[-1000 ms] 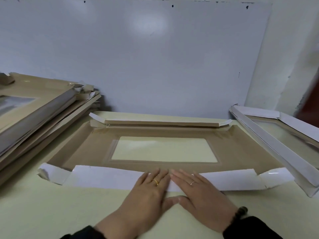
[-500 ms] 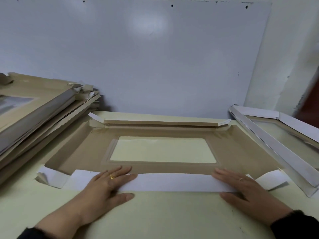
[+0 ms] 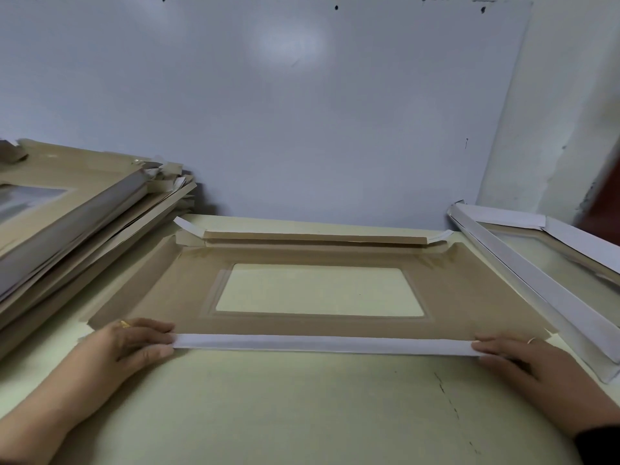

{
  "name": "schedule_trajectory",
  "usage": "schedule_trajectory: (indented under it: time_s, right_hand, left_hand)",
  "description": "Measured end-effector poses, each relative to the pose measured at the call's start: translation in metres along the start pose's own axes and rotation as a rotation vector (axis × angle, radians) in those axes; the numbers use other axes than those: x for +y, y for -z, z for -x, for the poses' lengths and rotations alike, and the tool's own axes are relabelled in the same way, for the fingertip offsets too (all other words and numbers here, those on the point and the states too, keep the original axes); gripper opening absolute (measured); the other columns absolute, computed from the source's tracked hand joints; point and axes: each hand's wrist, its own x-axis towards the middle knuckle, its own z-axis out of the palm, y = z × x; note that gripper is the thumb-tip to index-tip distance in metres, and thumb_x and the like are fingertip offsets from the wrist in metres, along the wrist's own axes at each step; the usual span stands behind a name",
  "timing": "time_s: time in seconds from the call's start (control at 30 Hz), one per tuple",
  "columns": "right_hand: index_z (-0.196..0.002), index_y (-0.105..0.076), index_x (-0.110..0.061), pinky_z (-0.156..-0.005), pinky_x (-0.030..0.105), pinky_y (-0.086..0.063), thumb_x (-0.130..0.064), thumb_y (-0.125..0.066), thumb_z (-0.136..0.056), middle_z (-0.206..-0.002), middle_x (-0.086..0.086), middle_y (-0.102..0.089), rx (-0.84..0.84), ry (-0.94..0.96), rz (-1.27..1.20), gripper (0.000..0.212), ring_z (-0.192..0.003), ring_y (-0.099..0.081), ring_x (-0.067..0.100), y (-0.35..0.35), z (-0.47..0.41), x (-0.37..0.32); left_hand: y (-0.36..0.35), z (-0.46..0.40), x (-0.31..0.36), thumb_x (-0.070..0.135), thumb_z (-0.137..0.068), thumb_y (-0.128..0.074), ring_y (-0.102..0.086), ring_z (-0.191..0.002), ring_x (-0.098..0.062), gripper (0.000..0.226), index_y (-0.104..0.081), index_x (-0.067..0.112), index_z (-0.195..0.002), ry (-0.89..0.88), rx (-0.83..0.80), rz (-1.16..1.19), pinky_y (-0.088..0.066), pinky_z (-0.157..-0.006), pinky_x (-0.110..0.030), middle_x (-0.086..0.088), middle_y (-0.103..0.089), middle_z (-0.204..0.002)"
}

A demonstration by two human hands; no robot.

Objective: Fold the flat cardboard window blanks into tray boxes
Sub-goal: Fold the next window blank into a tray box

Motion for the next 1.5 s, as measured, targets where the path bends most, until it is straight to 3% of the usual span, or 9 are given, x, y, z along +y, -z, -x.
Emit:
schedule_trajectory:
  time_s: [0.2,0.43,0.53,0.6,0.73,0.87,0.93,1.03,1.5]
  right_hand:
    - [-0.054,-0.058,-0.018,-0.06,0.022,-0.034,-0.02,-0.07,-0.082,-0.053,-0.007,-0.051,0.157,-0.02,0.074,0.03,-0.059,-0.049,0.01,0.004,-0.002,-0.005]
    - [-0.054,-0.042,-0.018,-0.063,0.039,-0.036,-0.032,-0.078,-0.069,-0.049,-0.002,-0.048,0.196,-0.272,0.15,0.041,-0.058,-0.048,0.025,0.002,-0.01,-0.019]
    - [-0.058,-0.049,-0.022,-0.077,0.042,-0.037,-0.034,-0.078,-0.069,-0.061,-0.002,-0.055,0.177,-0.26,0.218,0.034,-0.073,-0.05,0.028,0.0,-0.014,-0.018]
    - [-0.083,-0.062,-0.029,-0.099,0.04,-0.024,-0.042,-0.07,-0.076,-0.095,-0.002,-0.065,0.109,-0.297,0.262,0.017,-0.101,-0.052,0.023,-0.003,-0.016,-0.017]
    - [-0.137,-0.038,-0.031,-0.111,0.037,-0.01,-0.041,-0.03,-0.097,-0.146,-0.006,-0.037,-0.025,-0.179,0.419,0.042,-0.136,-0.03,0.017,-0.014,-0.018,-0.018]
    - [-0.14,-0.035,-0.029,-0.111,0.032,-0.008,-0.029,-0.019,-0.091,-0.149,-0.009,-0.025,-0.122,0.157,0.257,0.051,-0.14,-0.021,0.015,-0.039,-0.02,-0.069]
    - [-0.144,-0.017,-0.038,-0.11,0.027,0.007,-0.033,-0.016,-0.098,-0.152,-0.018,-0.004,-0.171,0.28,0.244,0.046,-0.142,-0.003,0.006,-0.058,-0.022,-0.095]
    - [-0.146,-0.005,-0.039,-0.11,0.027,0.015,-0.041,-0.015,-0.099,-0.152,-0.023,0.005,-0.279,0.342,0.227,0.048,-0.14,0.01,-0.001,-0.076,-0.026,-0.122]
    - [-0.143,-0.016,-0.04,-0.114,0.025,-0.001,-0.04,-0.021,-0.1,-0.153,-0.018,-0.007,-0.303,-0.055,0.244,0.044,-0.141,-0.003,0.001,-0.028,-0.022,-0.023]
  left_hand:
    - [0.001,-0.005,-0.002,0.044,-0.07,-0.072,-0.054,-0.056,-0.011,0.02,-0.059,0.039,-0.055,0.051,0.185,-0.182,-0.036,-0.055,-0.018,0.005,-0.053,-0.054]
    - [-0.006,-0.021,0.007,0.042,-0.075,-0.07,-0.049,-0.064,-0.014,0.03,-0.056,0.024,-0.055,0.189,0.159,-0.339,-0.022,-0.069,-0.03,0.004,-0.053,-0.056]
    - [-0.008,-0.022,0.01,0.042,-0.074,-0.071,-0.052,-0.082,-0.022,0.023,-0.056,0.031,-0.061,0.228,0.136,-0.414,-0.022,-0.081,-0.032,0.005,-0.057,-0.069]
    - [-0.009,-0.022,0.014,0.035,-0.076,-0.073,-0.051,-0.098,-0.025,0.01,-0.063,0.034,-0.073,0.271,0.122,-0.386,-0.021,-0.092,-0.035,0.003,-0.061,-0.085]
    - [-0.024,-0.02,0.034,0.006,-0.086,-0.057,-0.06,-0.099,-0.036,0.019,-0.074,0.01,-0.092,0.102,0.135,-0.285,-0.041,-0.086,-0.043,-0.012,-0.07,-0.1]
    - [-0.064,-0.018,0.088,0.049,-0.084,-0.017,-0.042,-0.13,-0.022,0.064,-0.056,0.024,-0.127,-0.126,-0.061,-0.205,-0.029,-0.107,-0.034,-0.001,-0.05,-0.137]
    - [-0.089,-0.022,0.106,0.058,-0.091,-0.018,-0.01,-0.142,-0.008,0.056,-0.027,0.038,-0.142,-0.137,-0.154,-0.244,-0.002,-0.113,-0.025,0.01,-0.018,-0.153]
    - [-0.108,-0.027,0.129,0.053,-0.096,-0.022,0.006,-0.143,-0.006,0.053,-0.012,0.039,-0.146,-0.159,-0.22,-0.278,0.009,-0.112,-0.026,0.011,-0.002,-0.156]
    - [-0.056,-0.03,0.056,0.057,-0.095,-0.014,0.005,-0.144,-0.011,0.051,-0.002,0.047,-0.143,0.243,-0.28,-0.418,-0.001,-0.115,-0.033,0.017,0.004,-0.155]
